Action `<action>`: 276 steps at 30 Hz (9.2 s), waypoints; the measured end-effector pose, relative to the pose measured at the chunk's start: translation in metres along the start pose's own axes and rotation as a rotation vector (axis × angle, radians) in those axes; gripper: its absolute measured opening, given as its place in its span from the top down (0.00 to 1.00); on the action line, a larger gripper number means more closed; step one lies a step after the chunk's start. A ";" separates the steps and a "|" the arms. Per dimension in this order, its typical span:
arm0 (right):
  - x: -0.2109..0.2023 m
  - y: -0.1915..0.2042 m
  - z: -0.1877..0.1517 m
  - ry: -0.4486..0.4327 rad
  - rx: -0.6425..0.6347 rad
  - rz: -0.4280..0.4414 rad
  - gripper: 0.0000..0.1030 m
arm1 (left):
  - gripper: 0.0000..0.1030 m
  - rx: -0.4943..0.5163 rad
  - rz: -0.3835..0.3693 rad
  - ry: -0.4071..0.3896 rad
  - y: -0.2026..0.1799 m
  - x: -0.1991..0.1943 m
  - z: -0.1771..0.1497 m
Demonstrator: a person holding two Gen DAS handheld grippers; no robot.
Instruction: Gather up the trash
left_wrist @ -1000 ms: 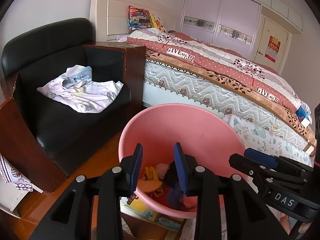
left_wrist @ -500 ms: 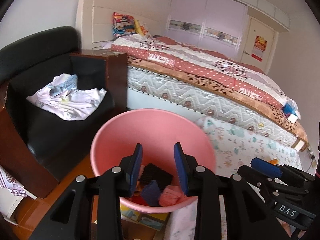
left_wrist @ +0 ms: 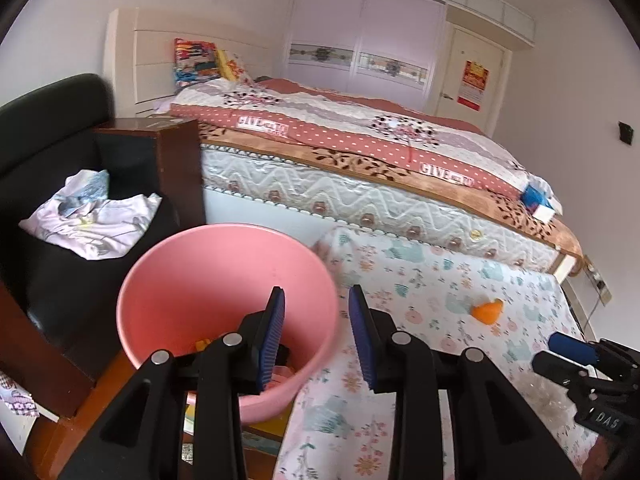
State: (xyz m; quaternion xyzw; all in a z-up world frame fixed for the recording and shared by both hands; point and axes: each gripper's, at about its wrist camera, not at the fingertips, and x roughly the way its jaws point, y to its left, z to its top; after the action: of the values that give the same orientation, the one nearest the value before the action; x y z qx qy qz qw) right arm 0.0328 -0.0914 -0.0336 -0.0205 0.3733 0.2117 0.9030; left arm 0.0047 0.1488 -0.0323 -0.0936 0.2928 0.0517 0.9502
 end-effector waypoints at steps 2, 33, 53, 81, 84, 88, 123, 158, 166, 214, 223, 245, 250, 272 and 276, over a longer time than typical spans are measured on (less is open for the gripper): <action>-0.008 -0.014 -0.006 0.003 0.026 -0.024 0.57 | 0.61 0.018 -0.025 0.003 -0.009 0.000 -0.001; -0.005 -0.095 -0.073 0.145 0.160 -0.015 0.67 | 0.50 0.452 -0.415 0.228 -0.185 0.108 -0.012; -0.009 -0.143 -0.061 0.082 0.302 -0.036 0.68 | 0.70 0.705 -0.491 0.334 -0.231 0.181 -0.025; -0.003 -0.076 -0.023 0.015 0.166 0.035 0.68 | 0.89 0.260 -0.371 0.179 -0.135 0.058 -0.010; 0.004 -0.056 -0.011 0.007 0.129 0.066 0.68 | 0.89 0.200 -0.303 0.139 -0.111 0.047 -0.004; 0.015 -0.026 0.006 -0.002 0.069 0.109 0.68 | 0.89 0.139 -0.222 0.086 -0.078 0.034 0.005; 0.140 0.147 0.075 0.047 -0.111 0.275 0.68 | 0.88 -0.190 0.181 0.062 0.106 0.037 -0.002; 0.161 0.158 0.079 0.055 -0.147 0.291 0.57 | 0.52 -0.213 0.264 0.073 0.112 0.045 -0.007; 0.145 0.151 0.084 0.014 -0.133 0.303 0.55 | 0.50 -0.204 0.265 0.052 0.108 0.036 -0.004; -0.003 0.081 0.028 -0.220 -0.114 0.169 0.41 | 0.43 -0.072 0.227 -0.092 0.013 -0.049 0.005; -0.011 0.072 0.024 -0.235 -0.102 0.153 0.40 | 0.46 -0.052 0.222 -0.087 0.002 -0.053 0.002; -0.017 0.070 0.022 -0.246 -0.096 0.145 0.40 | 0.46 -0.032 0.206 -0.089 -0.007 -0.057 -0.001; -0.019 0.070 0.021 -0.249 -0.094 0.143 0.40 | 0.46 -0.031 0.204 -0.088 -0.009 -0.057 -0.002; -0.028 0.066 0.025 -0.299 -0.044 0.111 0.40 | 0.46 -0.029 0.203 -0.088 -0.011 -0.056 -0.003; -0.029 0.063 0.025 -0.303 -0.034 0.103 0.40 | 0.47 -0.028 0.203 -0.089 -0.011 -0.056 -0.003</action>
State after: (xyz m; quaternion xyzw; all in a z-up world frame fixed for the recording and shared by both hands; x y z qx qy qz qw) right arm 0.0062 -0.0395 0.0119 0.0154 0.2297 0.2649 0.9364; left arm -0.0412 0.1349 -0.0011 -0.0744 0.2578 0.1559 0.9506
